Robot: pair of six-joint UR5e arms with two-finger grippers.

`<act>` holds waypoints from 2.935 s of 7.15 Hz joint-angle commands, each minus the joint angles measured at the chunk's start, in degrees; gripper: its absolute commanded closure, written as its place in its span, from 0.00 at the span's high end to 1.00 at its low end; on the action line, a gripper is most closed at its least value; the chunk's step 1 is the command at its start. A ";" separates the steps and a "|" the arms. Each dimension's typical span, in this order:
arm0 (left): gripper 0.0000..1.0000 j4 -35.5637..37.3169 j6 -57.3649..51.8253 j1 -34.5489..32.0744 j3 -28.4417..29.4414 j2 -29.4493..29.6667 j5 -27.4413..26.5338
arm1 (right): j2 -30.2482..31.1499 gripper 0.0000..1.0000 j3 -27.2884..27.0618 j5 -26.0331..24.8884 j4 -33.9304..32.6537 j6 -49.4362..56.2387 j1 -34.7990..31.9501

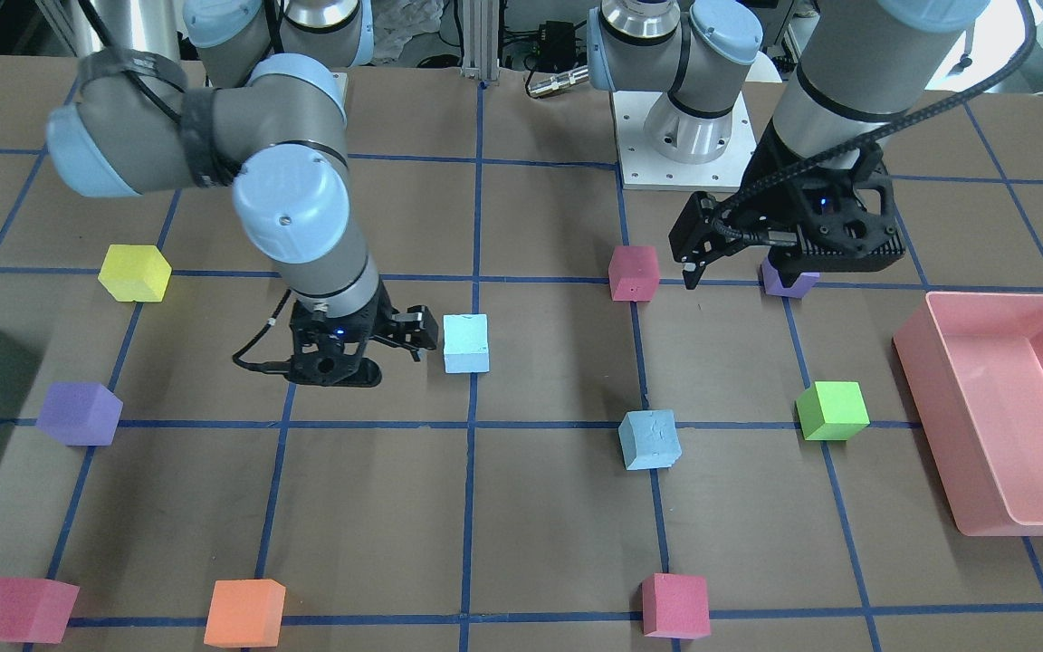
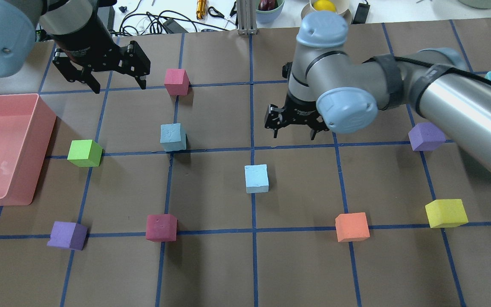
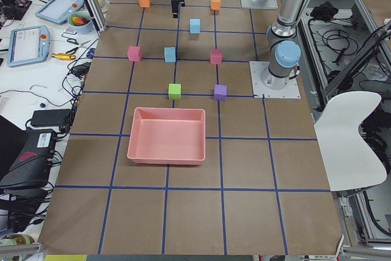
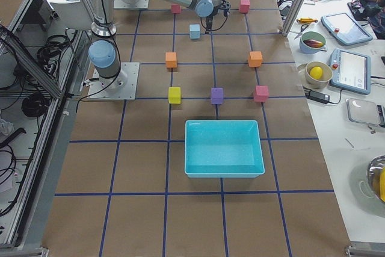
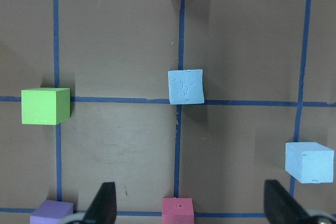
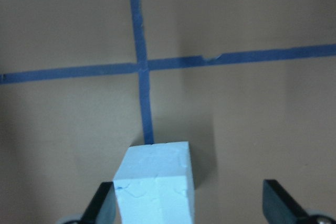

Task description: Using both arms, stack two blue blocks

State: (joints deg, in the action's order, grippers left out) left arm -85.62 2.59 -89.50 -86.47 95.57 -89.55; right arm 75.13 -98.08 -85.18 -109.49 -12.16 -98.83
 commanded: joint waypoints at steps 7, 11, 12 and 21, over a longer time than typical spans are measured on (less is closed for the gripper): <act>1.00 31.04 1.72 -2.00 -14.51 17.88 0.00 | 9.95 1.00 8.33 -7.46 16.06 6.54 7.42; 0.64 33.50 1.54 -2.17 -15.66 21.59 -0.53 | 11.78 1.00 8.60 -8.33 22.91 6.63 7.69; 0.19 33.50 1.46 -2.17 -16.18 20.90 -0.27 | 11.70 1.00 8.52 -8.16 25.01 6.71 8.03; 0.00 17.68 24.47 -23.79 -7.04 13.86 3.95 | 12.23 1.00 8.69 -8.25 25.47 6.63 8.48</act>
State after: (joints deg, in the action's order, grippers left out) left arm -66.81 25.12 -111.80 -92.82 109.95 -85.61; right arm 87.24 -89.42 -93.61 -84.04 -5.57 -90.35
